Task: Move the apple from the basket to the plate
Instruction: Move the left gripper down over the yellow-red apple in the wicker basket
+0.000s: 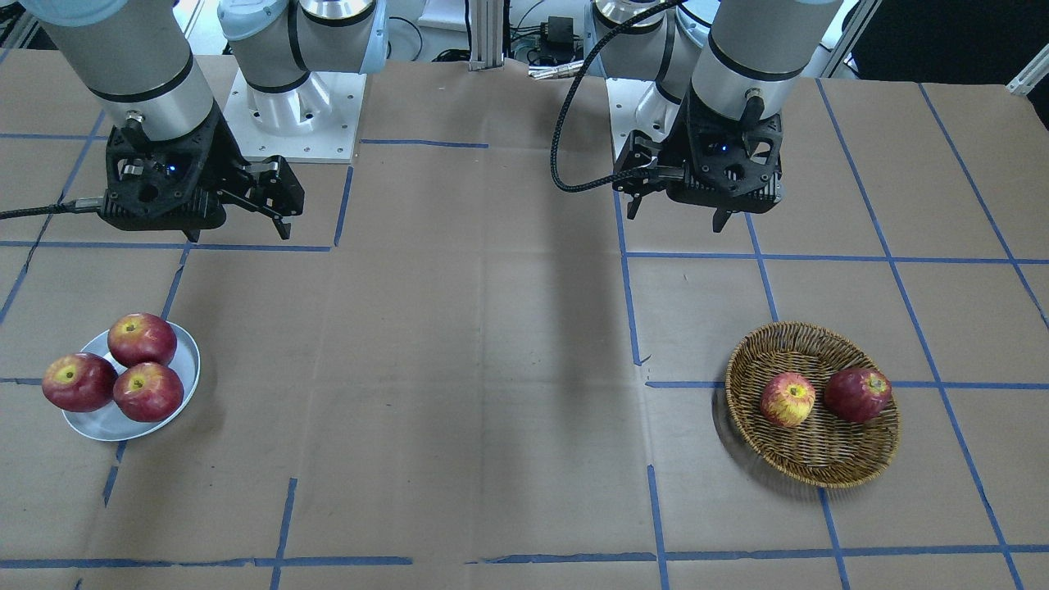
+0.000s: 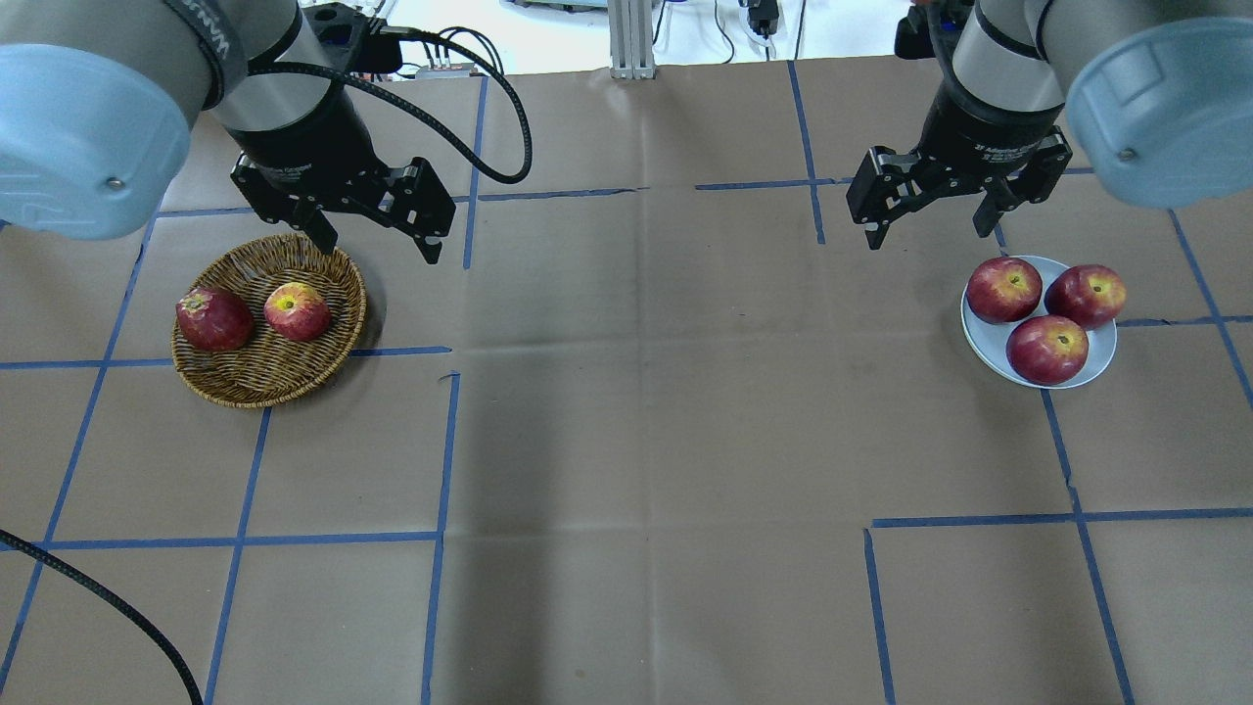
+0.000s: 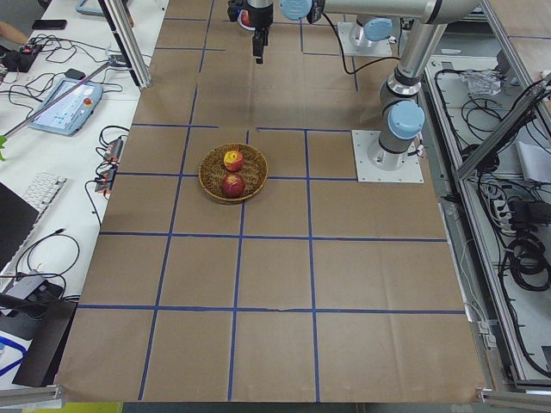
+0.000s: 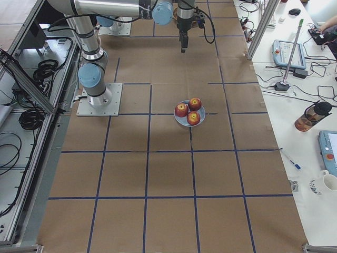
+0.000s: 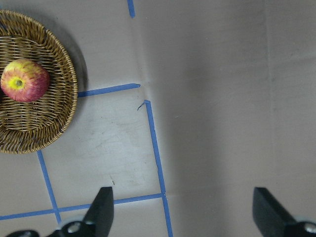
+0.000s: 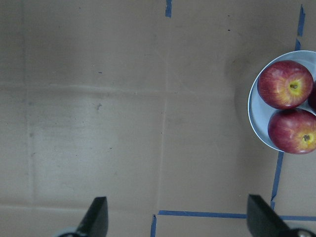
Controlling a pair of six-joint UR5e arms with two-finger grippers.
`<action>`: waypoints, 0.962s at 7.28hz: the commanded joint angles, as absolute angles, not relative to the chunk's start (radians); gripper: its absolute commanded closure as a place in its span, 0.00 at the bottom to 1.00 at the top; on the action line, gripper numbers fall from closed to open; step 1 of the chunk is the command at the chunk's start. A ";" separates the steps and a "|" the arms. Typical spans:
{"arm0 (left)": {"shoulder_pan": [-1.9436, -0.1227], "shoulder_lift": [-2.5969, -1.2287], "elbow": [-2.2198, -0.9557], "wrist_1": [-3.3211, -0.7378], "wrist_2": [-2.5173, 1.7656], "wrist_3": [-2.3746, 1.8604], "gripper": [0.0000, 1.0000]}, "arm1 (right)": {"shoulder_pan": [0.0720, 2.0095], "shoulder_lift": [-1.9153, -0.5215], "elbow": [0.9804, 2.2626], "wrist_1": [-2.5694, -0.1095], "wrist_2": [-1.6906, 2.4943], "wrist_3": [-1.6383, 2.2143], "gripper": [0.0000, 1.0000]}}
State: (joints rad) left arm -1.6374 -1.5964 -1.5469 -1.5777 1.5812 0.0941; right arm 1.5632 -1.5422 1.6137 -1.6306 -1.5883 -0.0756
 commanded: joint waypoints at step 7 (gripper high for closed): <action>-1.628 -1.542 -1.589 -1.610 1.724 0.054 0.00 | 1.568 -1.543 1.606 -1.632 -1.578 -0.068 0.00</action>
State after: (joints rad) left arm -1.6300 -1.5512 -1.5729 -1.5910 1.7262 0.0622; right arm 1.5658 -1.5432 1.6082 -1.6320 -1.5800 -0.0714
